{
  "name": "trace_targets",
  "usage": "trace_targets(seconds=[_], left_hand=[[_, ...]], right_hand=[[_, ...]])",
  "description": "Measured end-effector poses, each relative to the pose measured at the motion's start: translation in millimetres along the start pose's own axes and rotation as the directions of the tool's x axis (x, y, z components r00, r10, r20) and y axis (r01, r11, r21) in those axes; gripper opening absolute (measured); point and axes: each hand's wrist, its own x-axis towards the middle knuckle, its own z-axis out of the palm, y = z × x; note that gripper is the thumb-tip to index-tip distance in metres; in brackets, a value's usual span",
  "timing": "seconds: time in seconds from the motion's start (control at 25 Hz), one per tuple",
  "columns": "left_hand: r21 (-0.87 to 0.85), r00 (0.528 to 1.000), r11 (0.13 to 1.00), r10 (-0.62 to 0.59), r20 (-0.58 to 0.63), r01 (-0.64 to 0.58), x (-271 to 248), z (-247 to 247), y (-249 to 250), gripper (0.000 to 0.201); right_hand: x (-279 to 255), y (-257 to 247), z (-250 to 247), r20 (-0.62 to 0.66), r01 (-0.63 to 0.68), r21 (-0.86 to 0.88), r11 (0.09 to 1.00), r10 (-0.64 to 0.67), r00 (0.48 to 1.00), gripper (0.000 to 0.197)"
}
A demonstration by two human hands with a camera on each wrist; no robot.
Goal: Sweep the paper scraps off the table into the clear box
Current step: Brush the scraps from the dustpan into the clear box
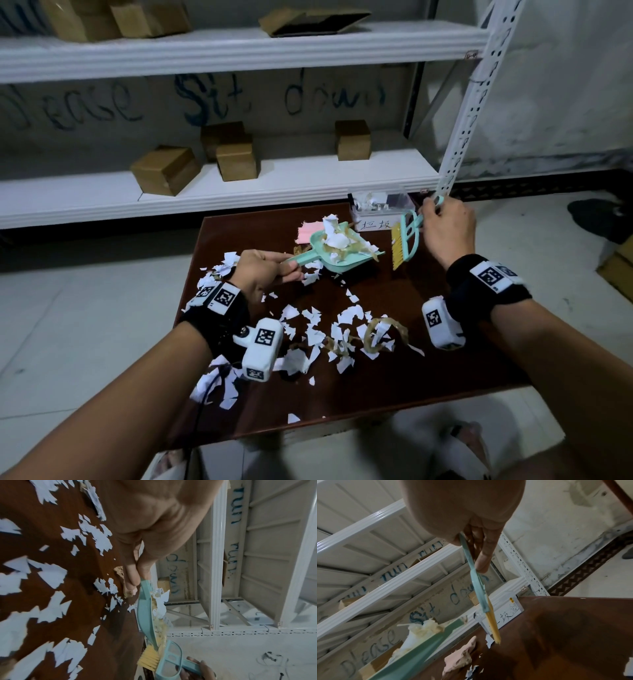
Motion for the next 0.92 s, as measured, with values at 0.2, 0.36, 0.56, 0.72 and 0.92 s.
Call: trace_targets(seconds=[0.2,0.36,0.56,0.72,0.92], left_hand=[[-0.003,0.998,0.998,0.057,-0.027,-0.057,15.9,35.4,22.9,0.019],[0.003,0.998,0.999,0.051,-0.036,-0.051,40.6,69.9,38.5,0.016],[0.1,0.999,0.994,-0.034,0.015,0.033,67.0,108.8,55.7,0.021],[0.124,0.997,0.989,-0.082,-0.008,0.082,80.7,133.9,65.8,0.023],[0.177,0.999,0.984,-0.03,-0.01,0.031,97.3,156.9,73.1,0.009]], right_hand=[[14.7,4.1,-1.5,-0.014,-0.042,-0.012,0.999,0.041,0.999,0.045],[23.7,7.5,-2.0,-0.009,-0.088,0.006,0.996,0.088,0.996,0.042],[33.9,13.9,-7.8,-0.009,-0.109,-0.019,0.994,0.109,0.994,0.042],[39.5,20.7,-14.2,-0.022,-0.147,-0.021,0.989,0.146,0.989,0.044],[44.9,24.2,-21.3,-0.035,-0.168,0.01,0.986,0.168,0.985,0.042]])
